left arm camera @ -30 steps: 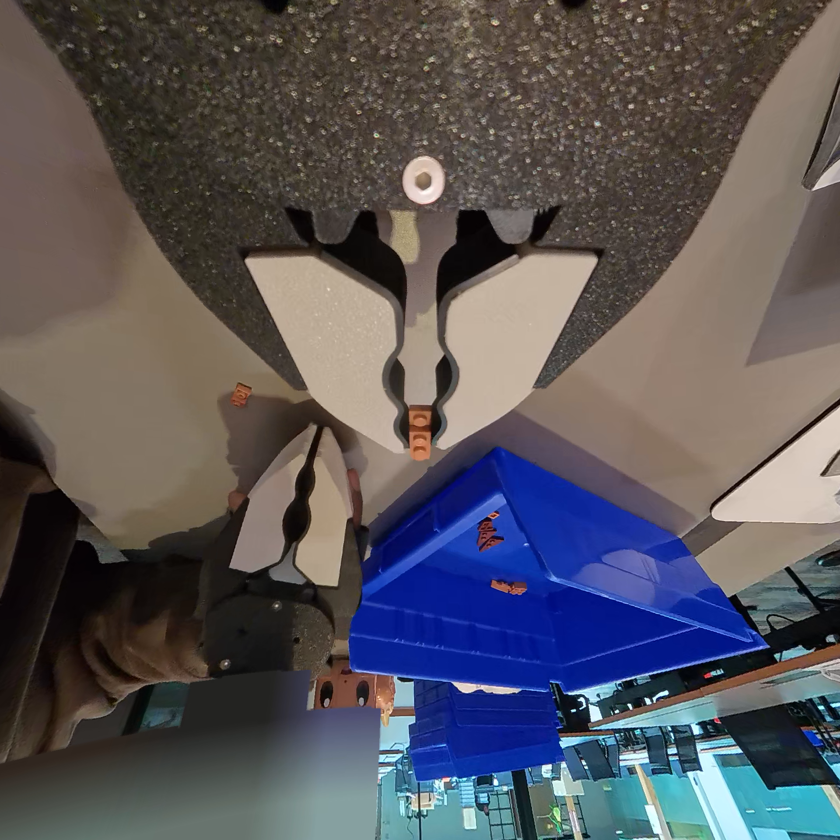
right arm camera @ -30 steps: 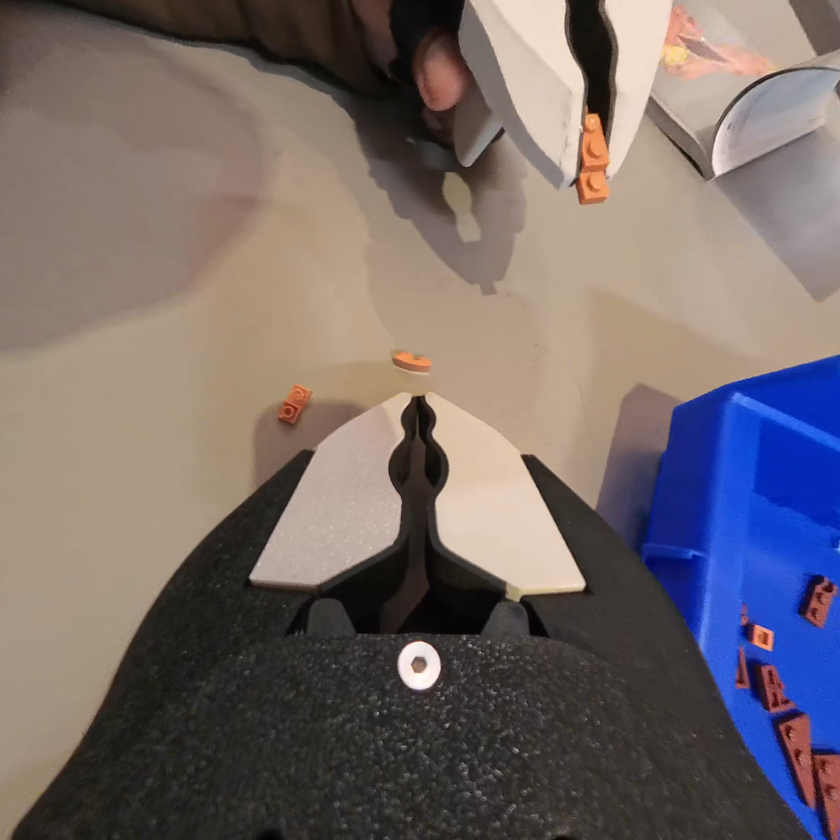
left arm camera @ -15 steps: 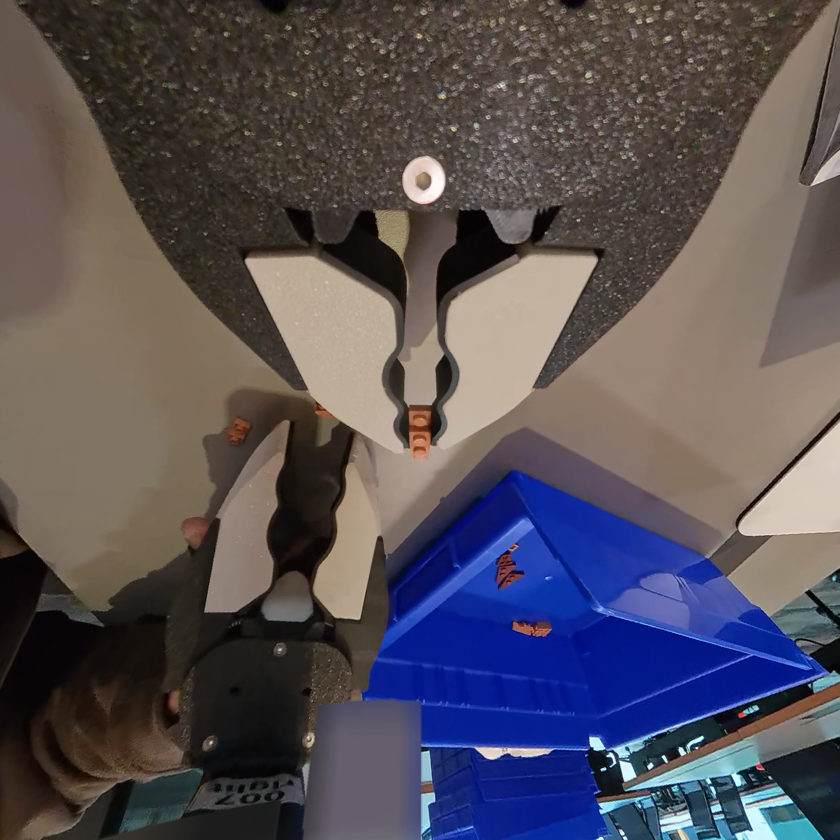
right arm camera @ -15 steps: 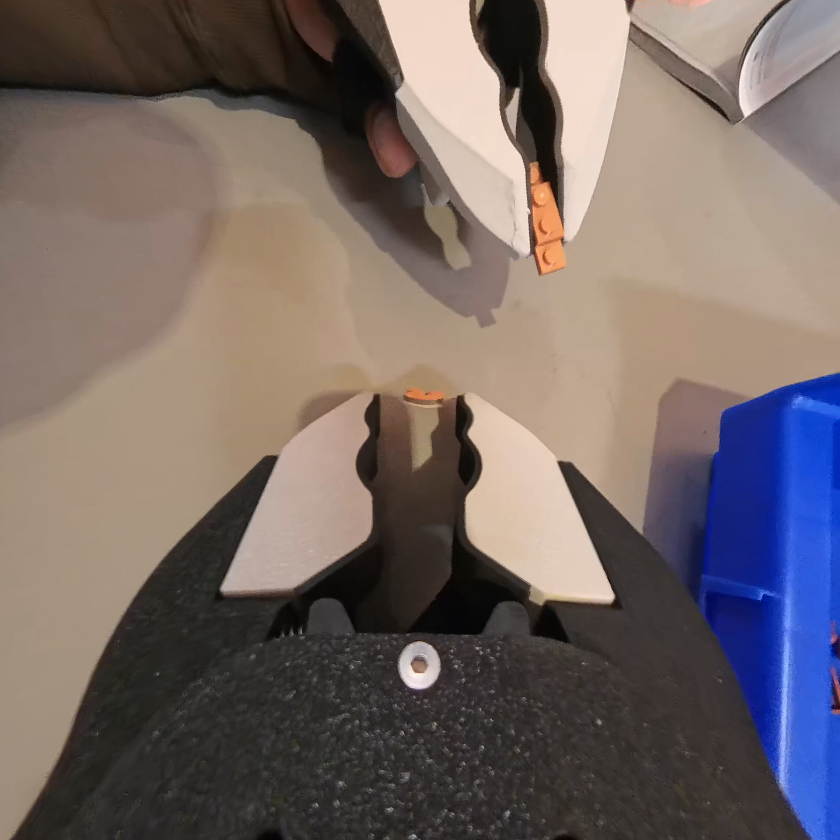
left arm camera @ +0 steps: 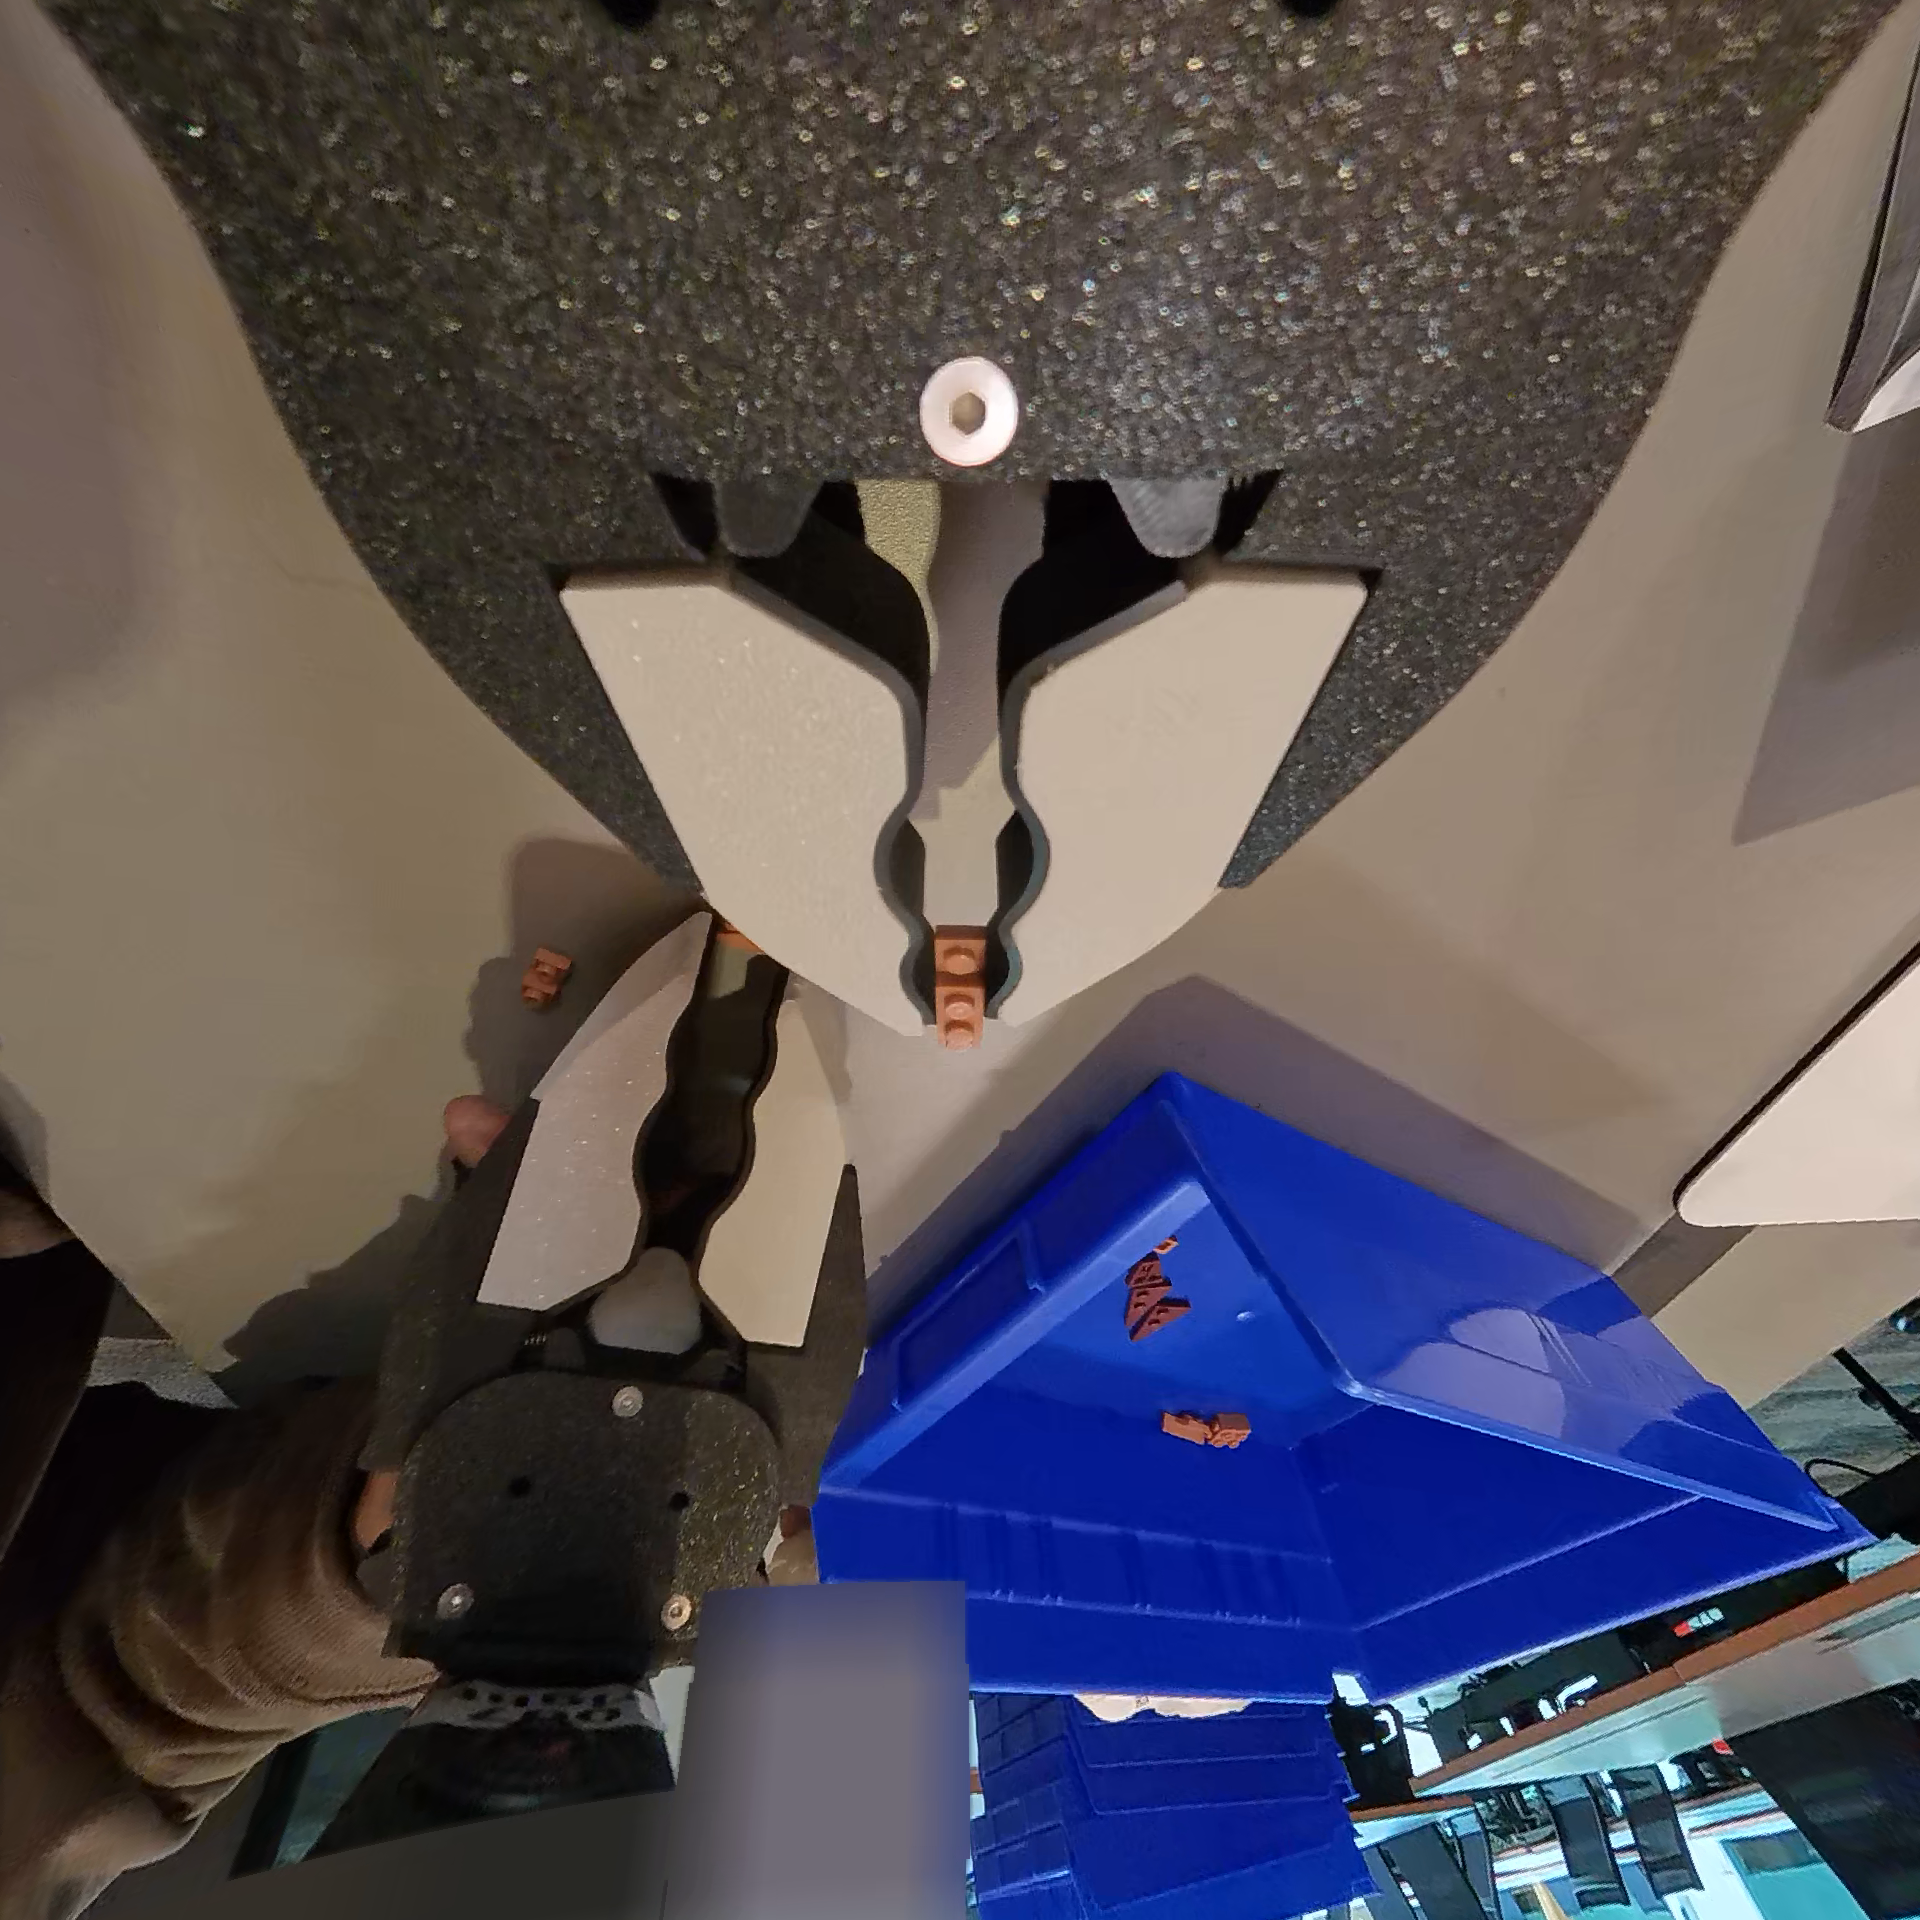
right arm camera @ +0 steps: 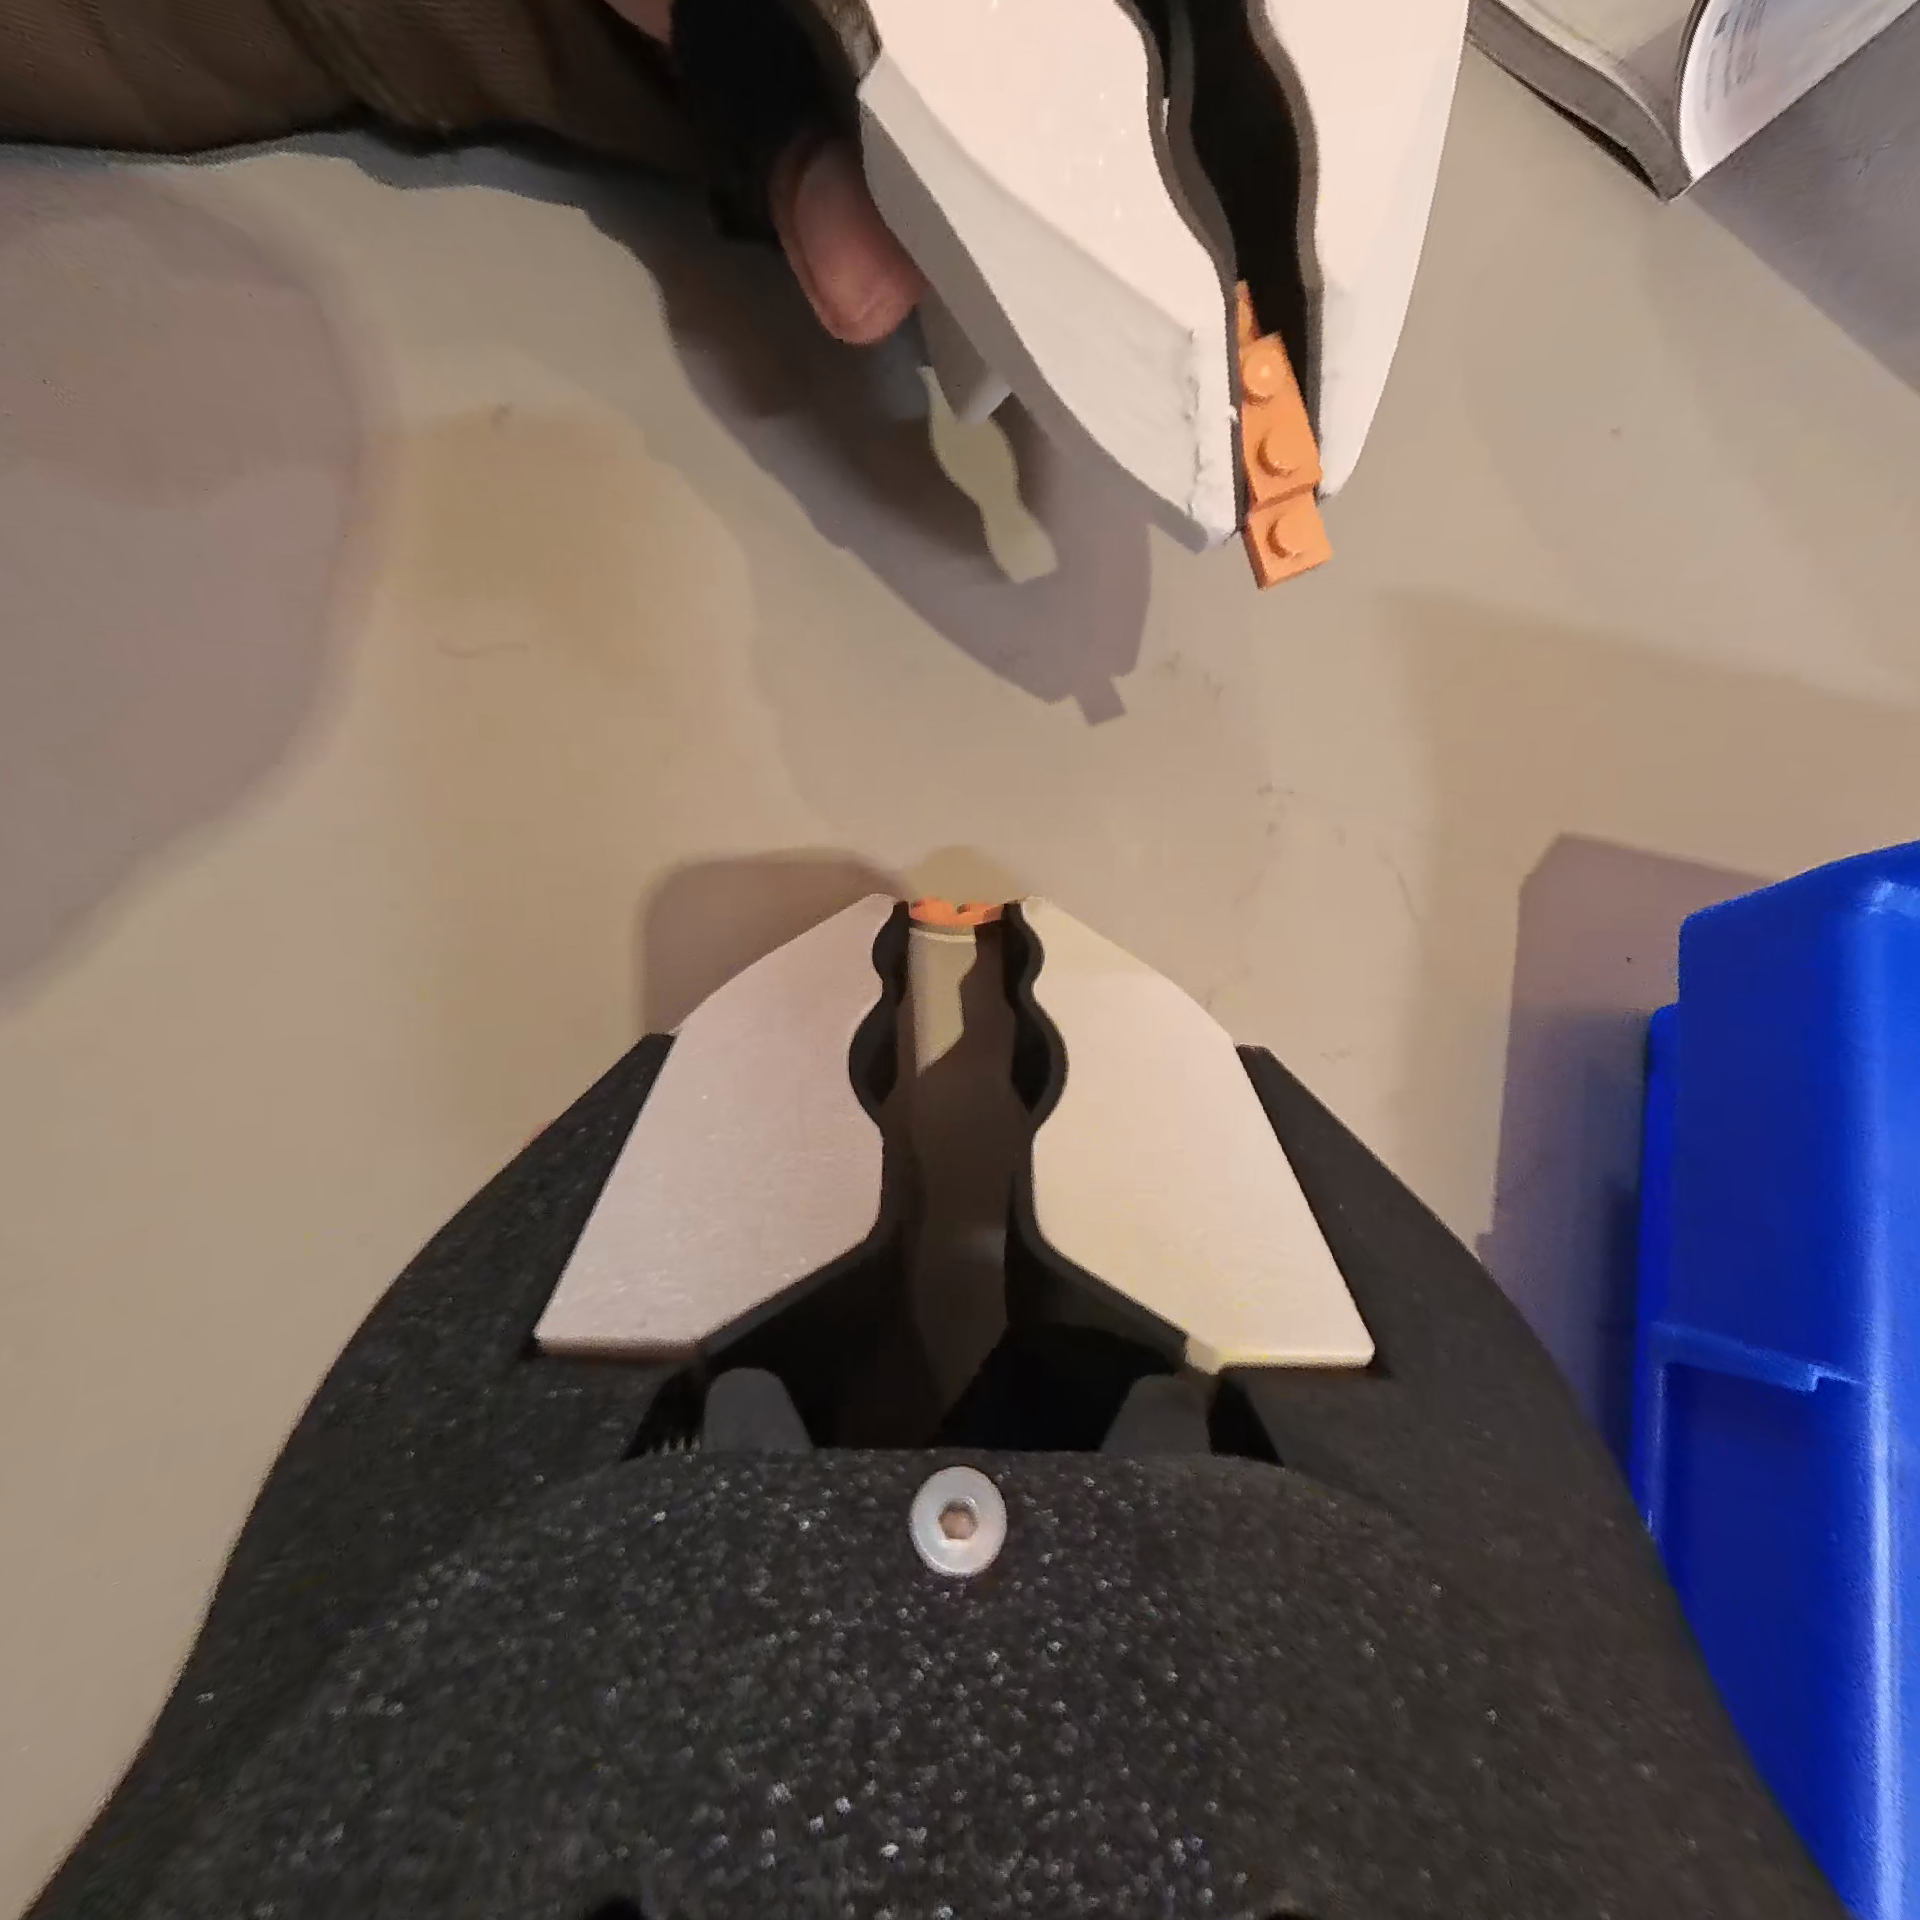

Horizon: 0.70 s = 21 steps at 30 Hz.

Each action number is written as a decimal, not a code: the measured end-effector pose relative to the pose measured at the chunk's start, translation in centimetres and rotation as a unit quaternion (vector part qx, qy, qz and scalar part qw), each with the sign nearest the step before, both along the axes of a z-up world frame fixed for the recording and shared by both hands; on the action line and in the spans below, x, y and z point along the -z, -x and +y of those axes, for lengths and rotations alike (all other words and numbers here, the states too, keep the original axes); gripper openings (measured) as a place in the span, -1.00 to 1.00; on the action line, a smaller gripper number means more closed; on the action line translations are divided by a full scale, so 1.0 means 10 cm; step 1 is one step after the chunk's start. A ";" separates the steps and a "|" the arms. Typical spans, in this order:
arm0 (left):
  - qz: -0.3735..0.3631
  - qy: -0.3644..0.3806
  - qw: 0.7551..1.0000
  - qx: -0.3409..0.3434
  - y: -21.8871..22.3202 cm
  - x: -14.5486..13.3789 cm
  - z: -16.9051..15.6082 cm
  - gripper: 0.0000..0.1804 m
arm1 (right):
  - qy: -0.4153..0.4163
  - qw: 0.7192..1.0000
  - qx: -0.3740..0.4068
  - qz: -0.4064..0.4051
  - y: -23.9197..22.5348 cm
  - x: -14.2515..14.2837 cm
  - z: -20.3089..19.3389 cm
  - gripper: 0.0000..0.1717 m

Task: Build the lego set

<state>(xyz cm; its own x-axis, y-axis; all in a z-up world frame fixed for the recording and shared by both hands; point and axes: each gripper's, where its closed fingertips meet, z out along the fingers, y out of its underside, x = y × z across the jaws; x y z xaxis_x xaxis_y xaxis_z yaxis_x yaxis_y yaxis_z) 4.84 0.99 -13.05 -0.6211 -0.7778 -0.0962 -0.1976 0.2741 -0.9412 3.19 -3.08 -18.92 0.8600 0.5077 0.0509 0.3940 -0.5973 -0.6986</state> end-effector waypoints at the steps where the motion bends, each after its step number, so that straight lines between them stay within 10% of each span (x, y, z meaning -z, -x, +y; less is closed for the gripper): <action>1: 0.000 0.001 1.000 0.000 0.00 0.00 0.00 -0.91 | -0.001 1.000 0.000 0.000 0.00 0.00 0.00 -0.80; 21: -0.006 0.016 1.000 0.001 0.00 -0.05 0.02 -0.91 | -0.064 0.991 -0.005 0.114 -0.04 -0.32 0.05 -0.80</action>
<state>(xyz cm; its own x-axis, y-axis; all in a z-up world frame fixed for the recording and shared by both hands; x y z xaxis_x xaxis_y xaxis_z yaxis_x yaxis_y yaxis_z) 4.79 1.14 -12.58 -0.6210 -0.7798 -0.0793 -0.1850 0.2441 -0.9519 3.56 -2.57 -15.74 0.8515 0.5181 -0.0805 0.2217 -0.4950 -0.8401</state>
